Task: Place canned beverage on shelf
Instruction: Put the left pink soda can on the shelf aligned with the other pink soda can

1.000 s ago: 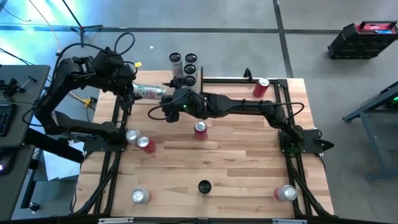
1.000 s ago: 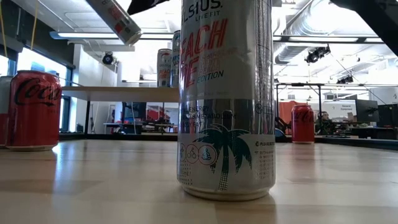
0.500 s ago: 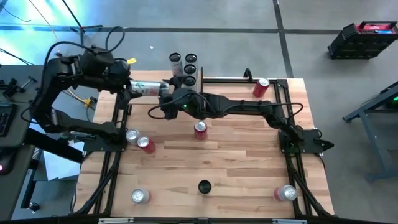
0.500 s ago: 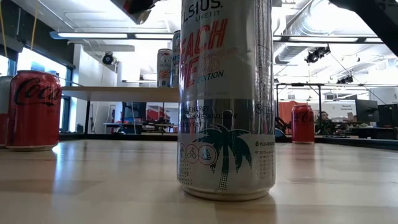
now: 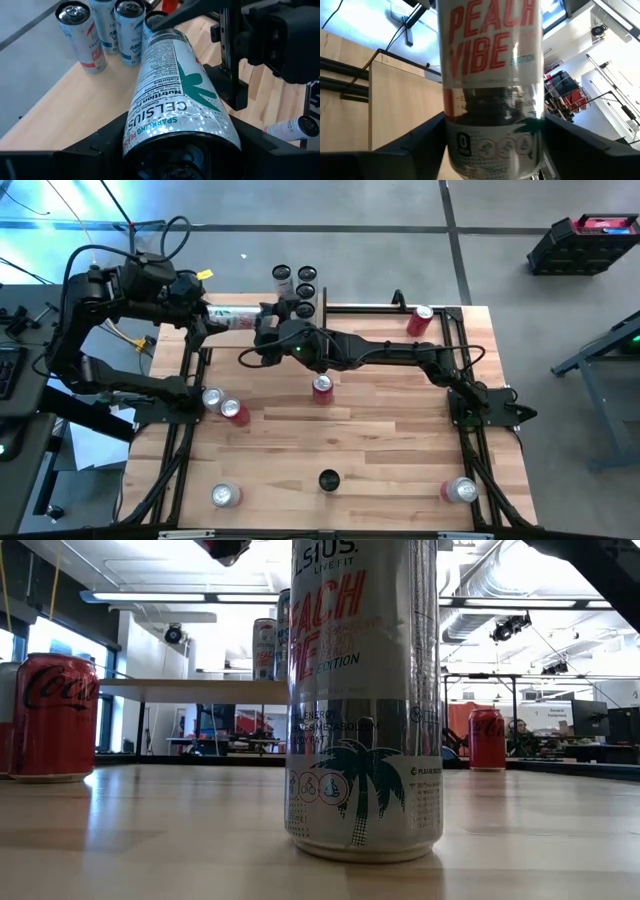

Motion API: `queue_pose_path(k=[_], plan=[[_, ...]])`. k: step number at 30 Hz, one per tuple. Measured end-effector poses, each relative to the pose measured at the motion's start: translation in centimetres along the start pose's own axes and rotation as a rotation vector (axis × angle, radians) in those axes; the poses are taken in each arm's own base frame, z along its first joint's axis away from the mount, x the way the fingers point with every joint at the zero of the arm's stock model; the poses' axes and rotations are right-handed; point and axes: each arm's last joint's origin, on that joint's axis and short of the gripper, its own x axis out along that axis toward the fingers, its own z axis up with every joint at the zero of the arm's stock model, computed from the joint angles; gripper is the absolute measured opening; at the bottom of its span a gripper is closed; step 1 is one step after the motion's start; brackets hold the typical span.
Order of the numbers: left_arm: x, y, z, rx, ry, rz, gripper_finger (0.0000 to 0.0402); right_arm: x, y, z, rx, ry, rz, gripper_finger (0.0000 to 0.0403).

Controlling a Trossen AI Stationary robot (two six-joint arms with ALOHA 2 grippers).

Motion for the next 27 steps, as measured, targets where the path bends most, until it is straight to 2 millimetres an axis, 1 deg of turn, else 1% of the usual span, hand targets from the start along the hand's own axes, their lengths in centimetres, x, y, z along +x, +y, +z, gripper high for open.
queue_pose_path(k=[3,5,9,14,18,23,27], plan=[[0.0,0.0,0.1,0.009,-0.013,-0.002,0.0241,0.0,0.0,0.0,-0.003,0.002,-0.003,0.0258],[0.0,0.0,0.1,0.015,-0.014,0.000,0.0241,0.0,0.0,0.0,-0.003,0.002,-0.003,0.0244],[0.0,0.0,0.2,0.031,-0.022,-0.001,0.0248,0.0,-0.1,0.0,-0.001,0.007,-0.014,0.0242],[-0.4,0.0,0.4,0.062,-0.077,-0.001,0.0283,-0.4,-0.2,0.5,0.031,0.012,-0.073,0.0250],[-2.0,-0.1,0.7,0.087,-0.222,-0.001,0.0306,-0.5,-0.5,1.0,0.075,-0.021,-0.110,0.0250],[-4.2,-0.2,1.5,0.107,-0.455,0.014,0.0308,-0.7,-1.4,1.4,0.173,-0.027,-0.206,0.0251],[-4.7,-0.3,2.0,0.128,-0.566,0.024,0.0308,-0.9,-2.3,1.9,0.299,-0.075,-0.269,0.0251]])
